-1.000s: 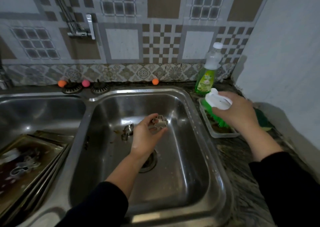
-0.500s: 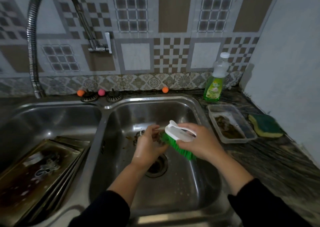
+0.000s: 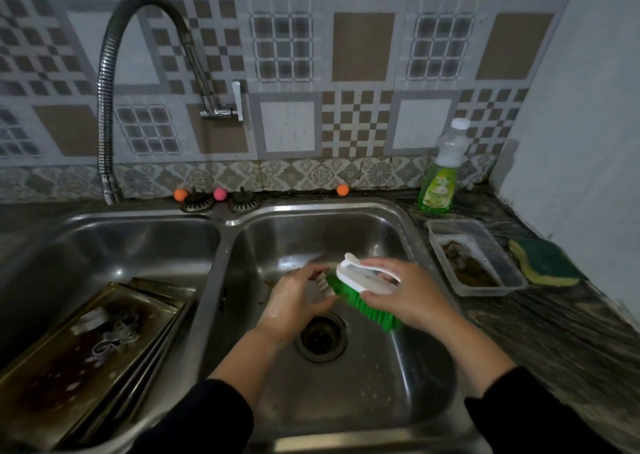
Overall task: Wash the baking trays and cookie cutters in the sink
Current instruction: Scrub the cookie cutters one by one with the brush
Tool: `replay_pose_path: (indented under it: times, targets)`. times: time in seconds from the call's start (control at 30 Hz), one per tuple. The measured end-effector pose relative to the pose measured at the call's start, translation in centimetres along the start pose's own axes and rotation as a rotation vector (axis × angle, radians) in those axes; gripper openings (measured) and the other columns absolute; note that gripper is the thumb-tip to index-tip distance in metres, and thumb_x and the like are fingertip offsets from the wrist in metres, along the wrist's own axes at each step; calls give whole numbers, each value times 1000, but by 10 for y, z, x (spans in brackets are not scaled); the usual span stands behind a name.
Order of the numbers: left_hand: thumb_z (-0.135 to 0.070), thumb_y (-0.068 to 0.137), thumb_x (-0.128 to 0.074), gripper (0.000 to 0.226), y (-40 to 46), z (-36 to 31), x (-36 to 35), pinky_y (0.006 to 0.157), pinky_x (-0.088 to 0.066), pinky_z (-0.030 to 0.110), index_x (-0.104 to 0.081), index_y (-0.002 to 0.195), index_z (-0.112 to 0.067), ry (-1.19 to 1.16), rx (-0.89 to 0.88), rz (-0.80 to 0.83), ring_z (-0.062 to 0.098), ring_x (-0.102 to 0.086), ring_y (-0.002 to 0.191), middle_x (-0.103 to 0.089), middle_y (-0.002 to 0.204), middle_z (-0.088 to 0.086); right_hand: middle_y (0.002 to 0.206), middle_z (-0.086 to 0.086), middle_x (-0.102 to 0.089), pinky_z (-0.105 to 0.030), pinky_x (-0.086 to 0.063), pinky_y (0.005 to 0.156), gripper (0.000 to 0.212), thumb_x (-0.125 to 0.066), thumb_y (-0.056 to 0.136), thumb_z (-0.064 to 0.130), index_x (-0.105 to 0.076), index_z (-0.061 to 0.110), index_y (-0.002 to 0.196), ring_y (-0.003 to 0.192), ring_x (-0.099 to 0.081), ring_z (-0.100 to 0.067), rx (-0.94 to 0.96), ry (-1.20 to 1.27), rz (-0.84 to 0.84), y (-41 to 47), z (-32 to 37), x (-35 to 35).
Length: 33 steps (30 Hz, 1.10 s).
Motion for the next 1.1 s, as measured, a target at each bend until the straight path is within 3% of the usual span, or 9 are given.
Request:
replay_pose_path:
  times: [0.17,0.27,0.37,0.6,0.73,0.8,0.93,1.03,1.1]
  targets:
    - [-17,80,-76,43,3,-17,-11,85,-43,6,-58,119,-22,-146,2,14,-12,-59,96,-62,100,-21,117,15,-62,-18,-43,79,54,-77,72,29,-60,39,122,103,-58,-6,-11,75,-142,1,-2,-1]
    - [-15,79,-78,52,6,-7,-10,92,-47,15,-53,124,-19,-211,78,-22,0,-59,101,-61,108,-12,116,13,-63,-14,-42,71,53,-77,73,29,-60,40,121,100,-59,-5,-35,82,-72,0,-8,7]
    - [-4,78,-77,46,6,-2,-10,83,-50,14,-56,118,-15,-303,159,-97,5,-63,89,-63,96,-7,112,11,-61,-9,-39,64,52,-76,75,27,-59,37,124,97,-58,-5,-65,132,-144,-3,-9,22]
    - [-5,79,-76,41,13,-11,-15,83,-48,11,-59,115,-16,-293,95,-50,-2,-64,92,-66,98,-13,120,16,-59,-13,-39,71,54,-75,75,30,-58,38,125,103,-54,-3,4,125,-180,-3,14,13]
    - [-5,79,-75,42,13,-11,-9,80,-50,10,-57,113,-23,-253,84,-4,-12,-61,85,-63,94,-16,112,18,-59,-3,-39,64,52,-76,74,28,-60,38,122,98,-56,0,11,96,-88,-3,10,14]
    - [-11,79,-76,42,15,-17,-13,78,-49,9,-54,111,-28,-220,65,38,-13,-60,83,-63,93,-18,116,17,-58,-9,-41,70,53,-75,75,29,-59,37,125,102,-56,-2,-5,110,-141,0,6,11]
    - [-10,76,-79,49,18,-16,-9,72,-51,11,-50,116,-16,-330,155,-74,2,-63,79,-63,98,-8,124,9,-60,-28,-50,86,50,-75,77,25,-60,34,123,111,-56,-8,-114,300,-197,3,-11,5]
    - [-10,77,-78,42,21,-12,1,72,-52,13,-57,113,-9,-419,206,-141,11,-67,83,-70,98,2,115,1,-65,-24,-51,71,42,-77,77,21,-64,32,116,100,-62,-11,-253,552,-135,-4,-27,1]
    - [-11,79,-77,42,26,-15,5,70,-51,11,-59,118,-14,-403,196,-147,5,-66,84,-70,97,-3,111,0,-66,-23,-48,65,41,-77,78,21,-65,31,116,95,-63,-11,-288,601,-154,-7,-29,2]
Point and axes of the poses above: each hand's wrist, its own y-axis towards the middle knuckle, its own x-axis out of the back of the hand, z = x × y, the point moved 5 cm from there along y, towards the middle knuckle
